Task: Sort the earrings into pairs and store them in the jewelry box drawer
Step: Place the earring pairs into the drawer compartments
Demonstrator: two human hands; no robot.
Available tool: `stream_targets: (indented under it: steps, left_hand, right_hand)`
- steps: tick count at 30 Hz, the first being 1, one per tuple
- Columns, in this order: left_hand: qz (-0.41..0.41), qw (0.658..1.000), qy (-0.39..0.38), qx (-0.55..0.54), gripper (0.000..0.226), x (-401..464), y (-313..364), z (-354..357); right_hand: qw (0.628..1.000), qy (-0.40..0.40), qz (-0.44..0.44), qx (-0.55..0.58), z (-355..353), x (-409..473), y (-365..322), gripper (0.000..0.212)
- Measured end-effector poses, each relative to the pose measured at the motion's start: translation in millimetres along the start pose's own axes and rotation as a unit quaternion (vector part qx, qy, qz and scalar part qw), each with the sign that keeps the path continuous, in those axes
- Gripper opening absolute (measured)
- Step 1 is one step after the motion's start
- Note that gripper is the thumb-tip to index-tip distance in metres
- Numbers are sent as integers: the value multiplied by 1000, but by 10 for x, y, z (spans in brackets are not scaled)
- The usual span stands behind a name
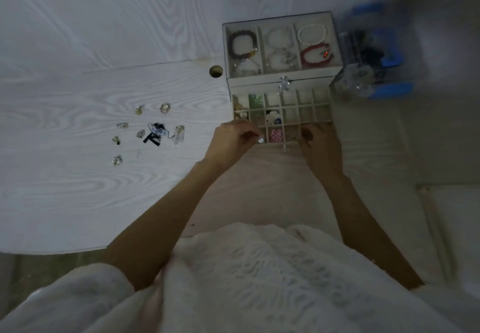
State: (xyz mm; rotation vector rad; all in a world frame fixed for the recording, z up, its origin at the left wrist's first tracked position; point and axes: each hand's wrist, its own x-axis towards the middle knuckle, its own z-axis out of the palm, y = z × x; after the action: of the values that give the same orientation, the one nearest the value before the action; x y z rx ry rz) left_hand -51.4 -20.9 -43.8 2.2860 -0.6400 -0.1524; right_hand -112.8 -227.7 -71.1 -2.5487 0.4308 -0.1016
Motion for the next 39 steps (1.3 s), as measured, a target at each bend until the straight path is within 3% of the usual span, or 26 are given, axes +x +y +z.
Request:
stream_targets:
  steps: [4, 12, 16, 19, 24, 27, 33, 36, 39]
  left_hand:
    - [15, 998, -60, 27, 13, 514, 252, 292]
    - [70, 980, -129, 135, 17, 968, 280, 612]
    - [95, 970, -156, 159, 22, 988, 282, 569]
    - [112, 980, -112, 122, 24, 884, 296, 420]
    - [139, 980, 81, 120, 22, 289, 210, -74]
    - [53, 983, 124, 125, 17, -162, -95, -317]
    - [-201, 966, 123, 109, 21, -822, -789, -703]
    - [-254, 956, 117, 88, 25, -937, -1014, -790]
    - [-258, 957, 116, 60, 28, -886, -1092, -771]
  right_hand:
    - [999, 24, -36, -12, 34, -78, 28, 16]
    - [997, 58, -16, -54, 63, -68, 21, 9]
    - [998, 31, -7, -58, 95, -64, 68, 14]
    - [997, 35, -7, -67, 92, -75, 59, 15]
    - [987, 119, -90, -53, 64, -177, -101, 22]
    - [980, 95, -173, -22, 177, -217, -356, 23]
    - [959, -92, -270, -6, 619, -98, -1113, 28]
    - [946, -173, -274, -12, 875, 40, -1486, 33]
    - [941, -185, -284, -26, 1113, 179, -1770, 39]
